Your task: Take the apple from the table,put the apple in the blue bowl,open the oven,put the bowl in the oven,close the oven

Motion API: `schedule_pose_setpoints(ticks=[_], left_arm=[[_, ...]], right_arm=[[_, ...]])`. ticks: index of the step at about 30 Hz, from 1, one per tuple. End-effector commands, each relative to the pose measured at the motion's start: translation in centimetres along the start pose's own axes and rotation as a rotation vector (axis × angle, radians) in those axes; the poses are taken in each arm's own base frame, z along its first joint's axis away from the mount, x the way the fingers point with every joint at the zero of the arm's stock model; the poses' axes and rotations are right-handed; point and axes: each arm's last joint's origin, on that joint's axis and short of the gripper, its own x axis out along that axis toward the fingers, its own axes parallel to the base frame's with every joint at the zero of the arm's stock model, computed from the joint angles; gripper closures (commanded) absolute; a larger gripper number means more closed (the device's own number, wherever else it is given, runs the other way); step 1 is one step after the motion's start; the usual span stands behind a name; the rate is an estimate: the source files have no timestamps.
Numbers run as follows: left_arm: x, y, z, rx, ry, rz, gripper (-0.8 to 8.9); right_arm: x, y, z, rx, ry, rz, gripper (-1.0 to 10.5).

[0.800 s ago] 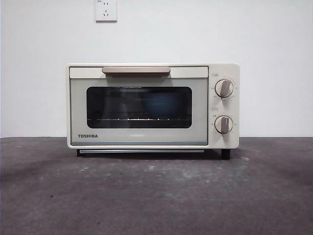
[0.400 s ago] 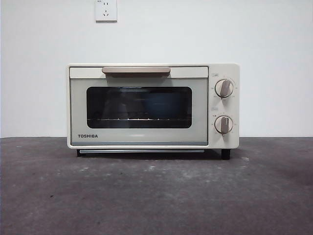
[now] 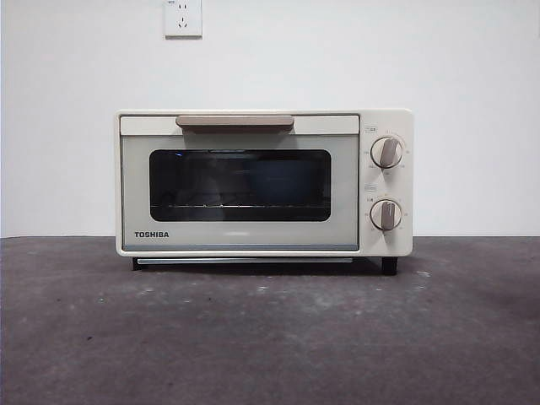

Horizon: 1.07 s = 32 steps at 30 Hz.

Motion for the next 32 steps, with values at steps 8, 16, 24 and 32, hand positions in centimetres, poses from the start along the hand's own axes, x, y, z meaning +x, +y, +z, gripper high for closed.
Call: schedule_pose_setpoints(ticks=[8, 16, 24, 32], left_arm=[[0.3, 0.0, -1.8, -0.029, 0.094, -0.003, 8.06], [0.3, 0.0, -1.8, -0.075, 0.094, -0.001, 8.06], [0.3, 0.0, -1.8, -0.075, 0.094, -0.001, 8.06], [0.3, 0.0, -1.8, -0.075, 0.094, -0.001, 8.06]], right_arm=[[0.0, 0.2, 0.1, -0.009, -0.005, 0.010, 9.4], [0.0, 0.2, 0.1, -0.009, -0.006, 0.010, 9.4], [0.0, 0.2, 0.1, -0.009, -0.005, 0.010, 9.4], [0.0, 0.2, 0.1, -0.009, -0.006, 0.010, 9.4]])
